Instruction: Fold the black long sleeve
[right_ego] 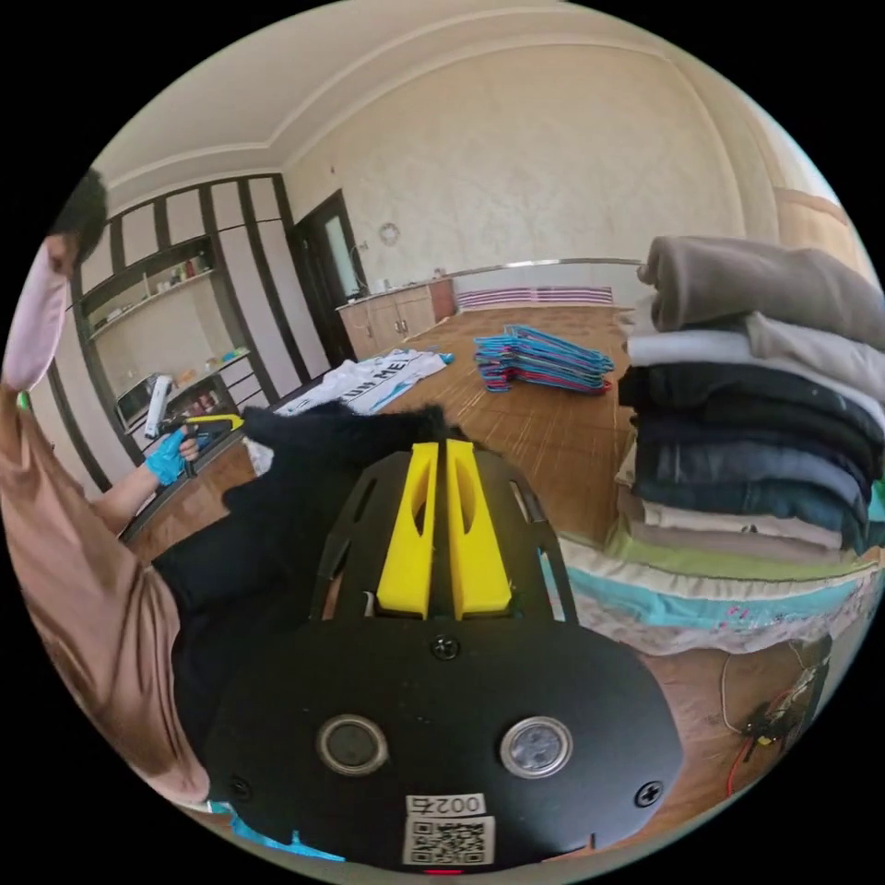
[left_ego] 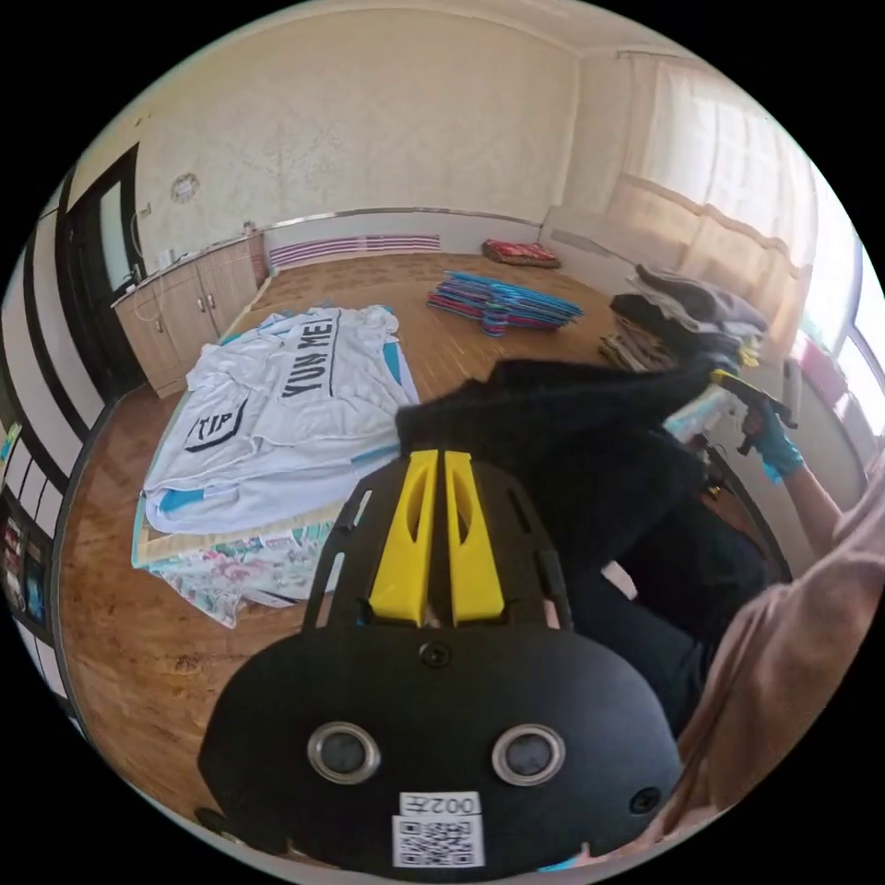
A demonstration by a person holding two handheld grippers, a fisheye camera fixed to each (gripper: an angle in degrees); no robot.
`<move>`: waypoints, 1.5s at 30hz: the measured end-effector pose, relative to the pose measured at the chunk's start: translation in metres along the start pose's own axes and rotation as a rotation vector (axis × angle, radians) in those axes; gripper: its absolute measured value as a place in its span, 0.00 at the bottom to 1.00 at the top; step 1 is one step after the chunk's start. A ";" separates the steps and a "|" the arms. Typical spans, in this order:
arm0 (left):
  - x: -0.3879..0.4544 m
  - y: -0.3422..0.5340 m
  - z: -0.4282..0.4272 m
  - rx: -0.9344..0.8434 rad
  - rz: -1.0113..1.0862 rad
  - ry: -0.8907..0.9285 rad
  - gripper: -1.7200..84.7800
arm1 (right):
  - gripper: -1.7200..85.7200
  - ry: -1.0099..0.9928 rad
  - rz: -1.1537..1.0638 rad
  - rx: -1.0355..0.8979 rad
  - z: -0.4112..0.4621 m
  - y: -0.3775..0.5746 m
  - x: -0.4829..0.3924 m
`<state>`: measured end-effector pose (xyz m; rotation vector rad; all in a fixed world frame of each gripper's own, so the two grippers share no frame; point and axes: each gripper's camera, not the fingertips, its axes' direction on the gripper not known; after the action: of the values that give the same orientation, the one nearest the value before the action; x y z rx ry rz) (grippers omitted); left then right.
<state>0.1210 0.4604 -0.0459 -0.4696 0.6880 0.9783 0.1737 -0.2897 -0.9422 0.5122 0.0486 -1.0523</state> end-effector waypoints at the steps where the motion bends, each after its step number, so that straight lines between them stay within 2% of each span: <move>1: 0.003 0.015 -0.009 -0.018 0.025 0.032 0.01 | 0.01 -0.006 0.002 -0.018 -0.013 0.014 -0.004; 8: 0.022 0.076 -0.019 -0.180 0.013 0.118 0.01 | 0.02 -0.028 0.036 -0.183 -0.032 0.068 -0.022; 12: 0.028 0.076 -0.038 -0.138 -0.023 0.036 0.01 | 0.06 0.068 0.017 -0.234 -0.039 0.070 -0.033; 16: 0.044 0.061 -0.047 -0.103 0.035 0.019 0.06 | 0.11 0.117 -0.023 -0.165 -0.051 0.060 -0.050; 20: 0.072 0.046 -0.020 -0.175 0.115 0.064 0.11 | 0.14 0.086 -0.086 -0.204 -0.027 0.058 -0.072; 25: 0.101 0.039 0.005 -0.224 0.140 -0.009 0.10 | 0.17 0.087 -0.148 -0.319 0.022 0.068 -0.101; 29: 0.114 0.043 0.020 -0.292 0.110 -0.078 0.08 | 0.16 0.114 -0.169 -0.356 0.039 0.076 -0.112; 34: 0.130 0.049 0.012 -0.273 0.120 -0.174 0.02 | 0.04 0.168 -0.180 -0.336 0.035 0.080 -0.119; 36: 0.133 0.050 0.005 -0.266 0.112 -0.232 0.01 | 0.02 0.218 -0.187 -0.314 0.030 0.080 -0.120; 40: 0.136 0.056 -0.037 -0.098 0.038 -0.413 0.01 | 0.01 0.348 -0.169 -0.194 0.008 0.075 -0.123; 42: 0.133 0.062 -0.051 -0.065 0.025 -0.416 0.01 | 0.01 0.389 -0.132 -0.155 -0.001 0.077 -0.121; 45: 0.122 0.073 -0.047 -0.158 -0.017 -0.306 0.02 | 0.01 0.327 -0.071 -0.175 -0.004 0.088 -0.113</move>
<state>0.0890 0.5375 -0.1704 -0.4502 0.3327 1.0652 0.1910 -0.1614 -0.8803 0.5220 0.4470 -1.0144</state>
